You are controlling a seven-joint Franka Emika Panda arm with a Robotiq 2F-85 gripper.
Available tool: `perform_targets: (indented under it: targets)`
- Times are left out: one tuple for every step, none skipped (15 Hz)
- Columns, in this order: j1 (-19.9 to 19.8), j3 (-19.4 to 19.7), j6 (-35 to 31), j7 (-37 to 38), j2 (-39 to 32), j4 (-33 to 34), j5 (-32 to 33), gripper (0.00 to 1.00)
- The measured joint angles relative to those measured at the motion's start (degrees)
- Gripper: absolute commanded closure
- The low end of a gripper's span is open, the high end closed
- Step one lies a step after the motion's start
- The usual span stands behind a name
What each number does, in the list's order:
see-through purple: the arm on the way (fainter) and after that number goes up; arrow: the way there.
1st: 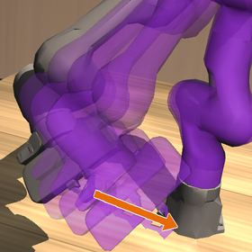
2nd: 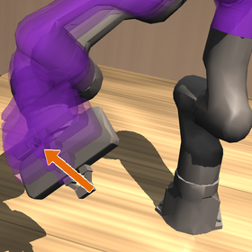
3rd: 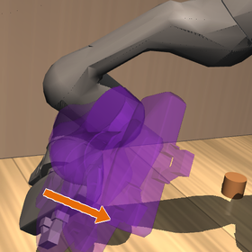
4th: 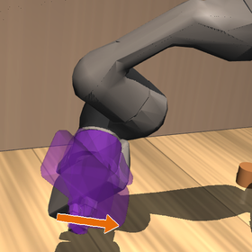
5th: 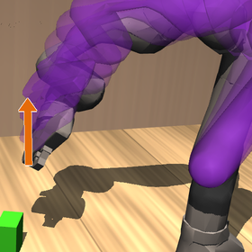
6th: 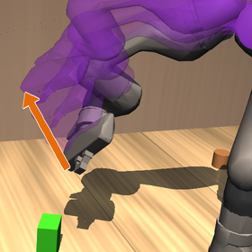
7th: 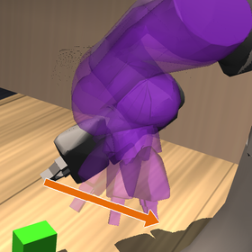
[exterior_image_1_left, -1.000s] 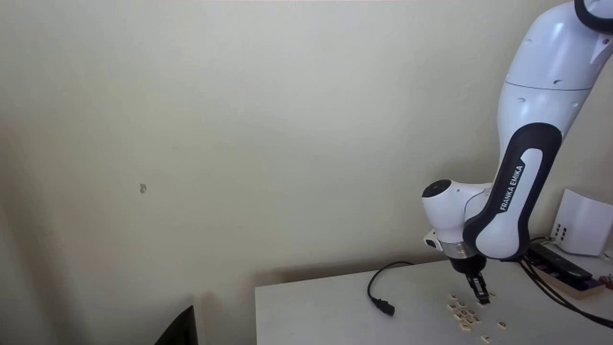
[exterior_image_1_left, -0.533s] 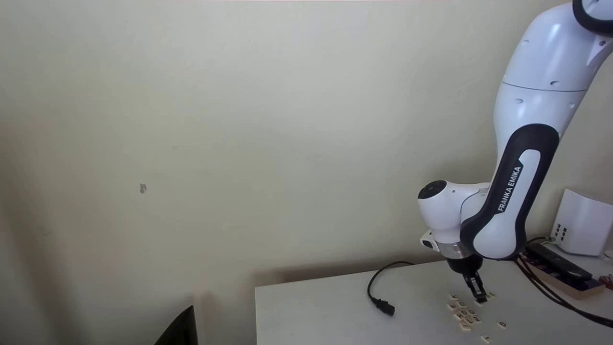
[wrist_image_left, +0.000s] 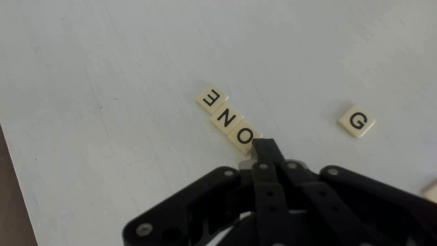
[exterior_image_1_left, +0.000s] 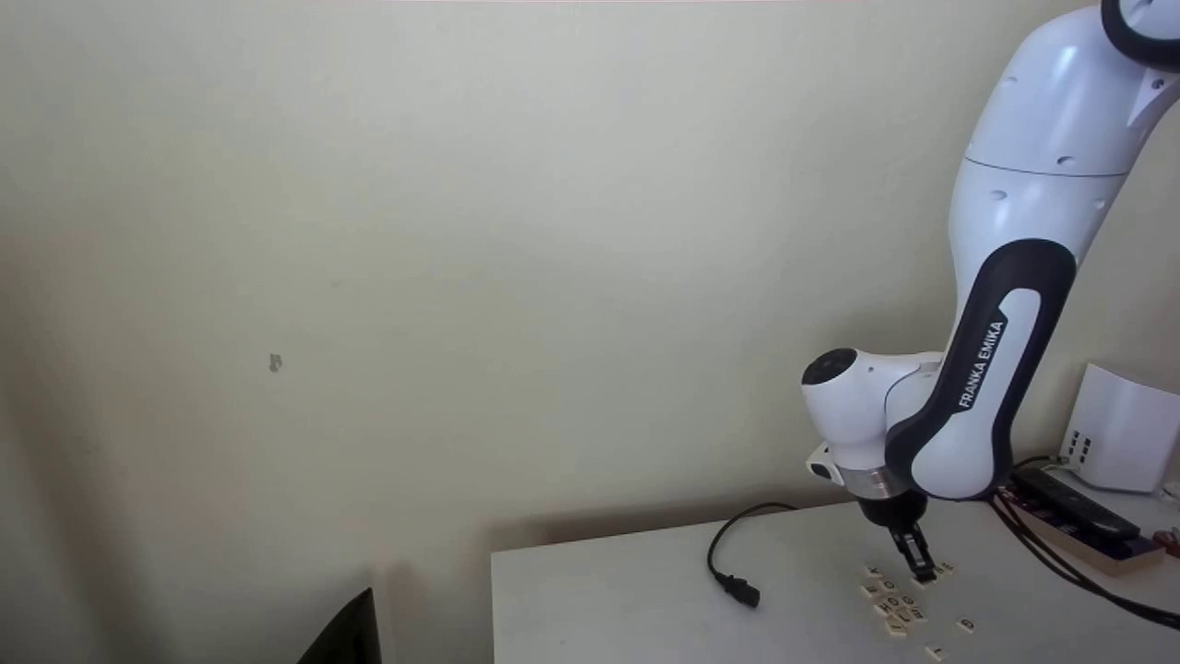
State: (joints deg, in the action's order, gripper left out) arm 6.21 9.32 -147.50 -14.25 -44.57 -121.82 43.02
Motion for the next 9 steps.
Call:
perform_targets:
  targets:
    - [0.00, -0.04, 0.05, 0.00, -0.01, 0.00, 0.28, 1.00]
    - [0.00, -0.08, 0.11, 0.00, -0.01, 0.00, 0.60, 1.00]
    - [0.00, -0.12, 0.17, 0.00, -0.02, 0.00, 0.90, 1.00]
    - [0.00, -0.15, 0.20, 0.00, -0.03, 0.00, 1.13, 1.00]
    - [0.00, -0.17, 0.23, 0.00, -0.03, 0.00, 1.29, 1.00]
    - [0.00, -0.19, 0.25, 0.00, -0.03, 0.00, 1.40, 1.00]
    - [0.00, -0.20, 0.29, 0.00, -0.04, 0.00, 1.55, 1.00]
    - [-0.02, -0.20, 0.36, 0.00, -0.05, 0.00, 1.72, 1.00]
    - [-0.05, -0.19, 0.44, 0.00, -0.07, 0.00, 1.94, 1.00]
